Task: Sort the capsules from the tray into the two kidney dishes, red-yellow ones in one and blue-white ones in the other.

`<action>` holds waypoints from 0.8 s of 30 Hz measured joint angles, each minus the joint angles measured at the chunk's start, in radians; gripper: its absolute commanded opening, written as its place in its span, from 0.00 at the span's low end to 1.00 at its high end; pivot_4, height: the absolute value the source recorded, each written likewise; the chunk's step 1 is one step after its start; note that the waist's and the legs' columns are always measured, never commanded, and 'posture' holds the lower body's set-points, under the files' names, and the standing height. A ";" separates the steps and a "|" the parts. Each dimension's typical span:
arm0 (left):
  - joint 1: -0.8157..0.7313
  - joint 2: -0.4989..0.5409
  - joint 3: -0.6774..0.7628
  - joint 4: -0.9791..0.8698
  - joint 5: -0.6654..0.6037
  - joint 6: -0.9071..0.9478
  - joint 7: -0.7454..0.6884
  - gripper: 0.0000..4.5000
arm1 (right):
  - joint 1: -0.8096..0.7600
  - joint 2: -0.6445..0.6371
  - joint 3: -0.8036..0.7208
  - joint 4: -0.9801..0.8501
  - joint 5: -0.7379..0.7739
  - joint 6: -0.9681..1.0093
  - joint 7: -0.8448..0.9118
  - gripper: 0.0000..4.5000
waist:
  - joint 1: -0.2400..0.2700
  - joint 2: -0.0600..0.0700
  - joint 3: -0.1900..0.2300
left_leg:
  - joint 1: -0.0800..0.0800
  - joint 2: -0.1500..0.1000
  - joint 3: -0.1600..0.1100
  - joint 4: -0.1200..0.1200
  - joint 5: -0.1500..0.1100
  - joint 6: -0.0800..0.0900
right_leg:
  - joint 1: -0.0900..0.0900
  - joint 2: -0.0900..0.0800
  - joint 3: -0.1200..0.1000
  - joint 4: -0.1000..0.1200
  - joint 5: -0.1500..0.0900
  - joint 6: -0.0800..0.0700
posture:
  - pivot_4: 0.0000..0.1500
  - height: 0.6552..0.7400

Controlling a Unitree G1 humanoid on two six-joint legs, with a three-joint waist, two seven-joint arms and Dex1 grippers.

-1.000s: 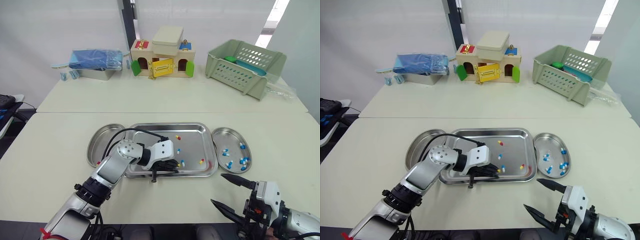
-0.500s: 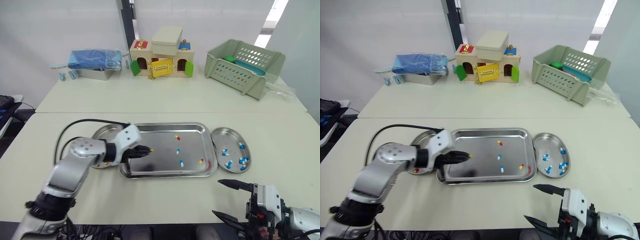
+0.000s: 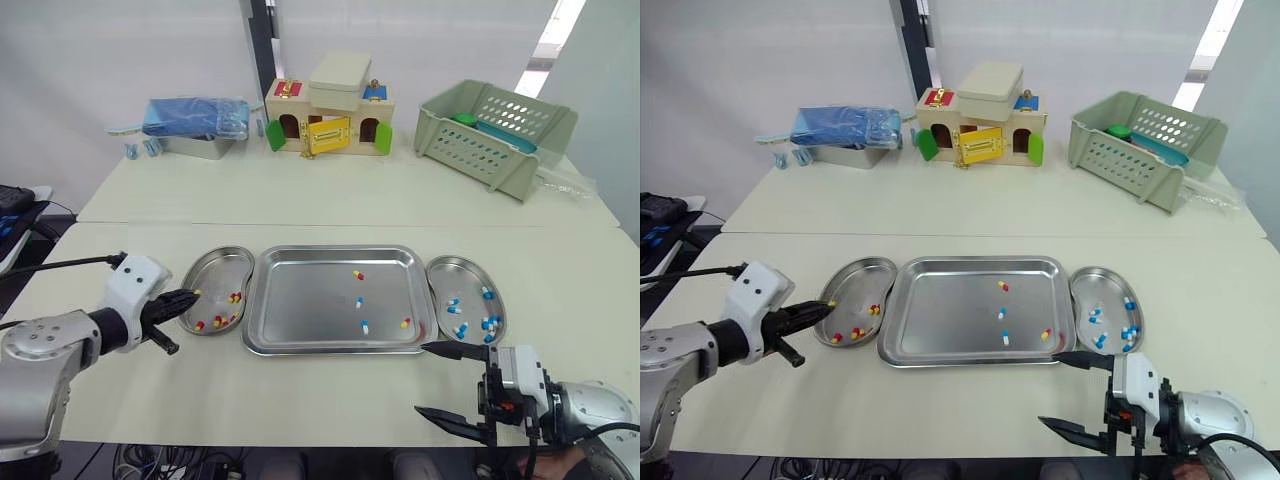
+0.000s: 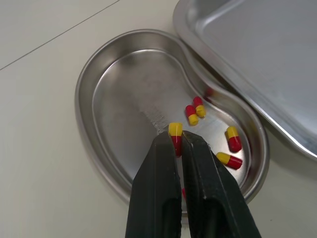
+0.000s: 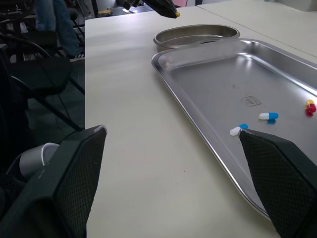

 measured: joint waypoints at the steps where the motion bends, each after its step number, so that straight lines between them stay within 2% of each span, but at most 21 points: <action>1: 0.004 -0.002 0.000 0.000 -0.004 0.000 0.002 0.01 | -0.004 0.000 0.002 0.006 0.000 0.000 0.001 1.00 | 0.000 0.000 0.000 | 0.000 0.000 0.000 0.000 0.000 0.000 | 0.000 0.000 0.000 0.000 0.000 0.000 | 1.00 1.00; 4: 0.006 -0.002 0.000 0.001 -0.017 -0.003 0.012 0.01 | -0.017 0.000 0.002 0.014 0.000 0.000 0.003 1.00 | -0.001 0.000 0.000 | 0.000 0.000 0.000 0.000 0.000 0.000 | 0.000 0.000 0.000 0.000 0.000 0.000 | 1.00 1.00; 7: 0.002 -0.002 0.000 0.013 -0.026 -0.006 0.020 0.17 | -0.022 0.004 0.002 0.019 0.000 0.000 0.000 1.00 | -0.001 0.000 0.000 | 0.000 0.000 0.000 0.000 0.000 0.000 | 0.000 0.000 0.000 0.000 0.000 0.000 | 1.00 1.00; 18: -0.021 0.015 -0.006 0.060 -0.045 -0.009 0.018 0.99 | -0.021 0.009 0.000 0.019 0.002 0.019 -0.027 1.00 | -0.001 0.000 0.000 | 0.000 0.000 0.000 0.000 0.000 0.000 | 0.000 0.000 0.000 0.000 0.000 0.000 | 1.00 1.00; 24: -0.011 0.015 -0.006 0.061 -0.046 -0.009 0.016 1.00 | -0.021 0.008 -0.018 0.019 0.011 0.019 -0.022 1.00 | -0.001 0.000 0.000 | 0.000 0.000 0.000 0.000 0.000 0.000 | 0.000 0.000 0.000 0.000 0.000 0.000 | 1.00 1.00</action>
